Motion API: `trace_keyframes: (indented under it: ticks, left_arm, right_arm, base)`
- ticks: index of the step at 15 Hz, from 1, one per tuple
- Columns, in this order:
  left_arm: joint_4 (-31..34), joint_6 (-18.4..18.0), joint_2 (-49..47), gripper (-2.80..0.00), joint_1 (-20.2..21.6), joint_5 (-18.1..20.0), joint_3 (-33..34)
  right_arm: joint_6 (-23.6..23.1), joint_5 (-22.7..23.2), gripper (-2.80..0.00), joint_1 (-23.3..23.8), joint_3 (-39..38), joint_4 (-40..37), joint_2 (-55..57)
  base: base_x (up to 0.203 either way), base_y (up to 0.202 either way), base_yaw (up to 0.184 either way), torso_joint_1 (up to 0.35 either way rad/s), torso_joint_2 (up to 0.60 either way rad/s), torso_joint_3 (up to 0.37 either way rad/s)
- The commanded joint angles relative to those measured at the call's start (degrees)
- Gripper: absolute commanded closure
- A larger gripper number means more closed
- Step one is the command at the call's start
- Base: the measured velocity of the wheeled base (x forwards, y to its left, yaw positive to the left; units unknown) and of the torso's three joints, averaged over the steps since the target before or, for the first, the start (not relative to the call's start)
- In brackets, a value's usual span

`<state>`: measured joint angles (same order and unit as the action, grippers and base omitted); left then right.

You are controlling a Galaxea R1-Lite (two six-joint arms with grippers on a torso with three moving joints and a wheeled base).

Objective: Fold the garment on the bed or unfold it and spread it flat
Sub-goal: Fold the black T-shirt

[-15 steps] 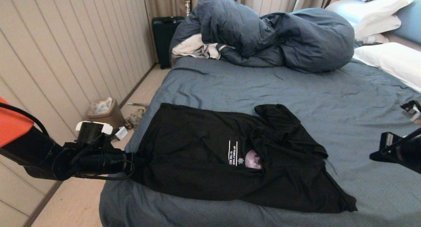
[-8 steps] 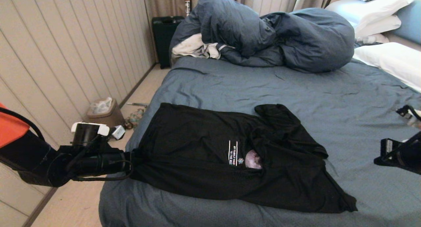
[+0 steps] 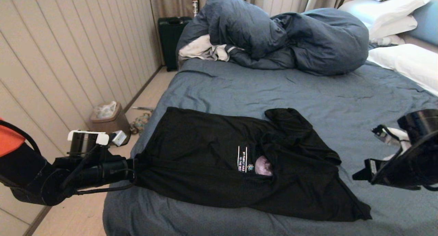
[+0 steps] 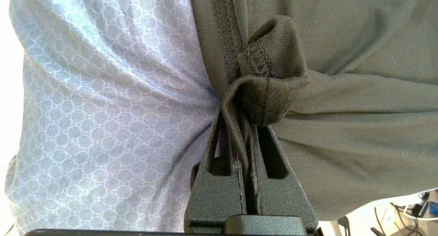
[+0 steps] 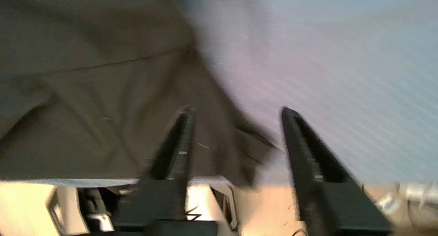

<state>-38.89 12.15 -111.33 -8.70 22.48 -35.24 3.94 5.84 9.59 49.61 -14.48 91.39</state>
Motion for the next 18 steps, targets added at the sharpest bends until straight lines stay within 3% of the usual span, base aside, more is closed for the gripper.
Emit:
trace_keyframes:
  ticks: [1, 3, 11, 12, 18]
  left_arm:
    - [-0.22, 0.06, -0.63, 0.00, 0.00, 0.06, 0.01]
    - [-0.31, 0.06, -1.75, 0.00, 0.00, -0.03, -0.34]
    - [-0.40, -0.03, -2.05, 0.00, 0.00, -1.74, -0.71]
    - [-0.40, -0.03, -2.05, 0.00, 0.00, -1.74, -0.62]
    - [-0.40, -0.03, -1.02, 0.00, -0.10, -1.65, 1.09]
  right_arm:
    - [-0.34, -0.02, -2.80, -2.89, -2.21, 3.09, 3.12]
    - [-0.45, -0.09, -2.80, -5.63, -3.49, 5.62, 4.50]
    - [-0.43, -1.99, -2.80, -7.97, -7.59, 14.01, 10.00]
    - [-0.28, -1.97, 0.00, -8.84, -7.67, 14.03, 10.08]
    - [0.81, -1.88, 0.00, -10.38, -8.39, 13.95, 9.84]
  base:
    - [0.000, 0.000, 0.000, 0.000, 0.00, 0.000]
    - [0.000, 0.000, 0.000, 0.000, 0.00, 0.000]
    - [0.000, 0.000, 0.000, 0.000, 0.00, 0.000]
    - [0.000, 0.000, 0.000, 0.000, 0.00, 0.000]
    - [0.000, 0.000, 0.000, 0.000, 0.00, 0.000]
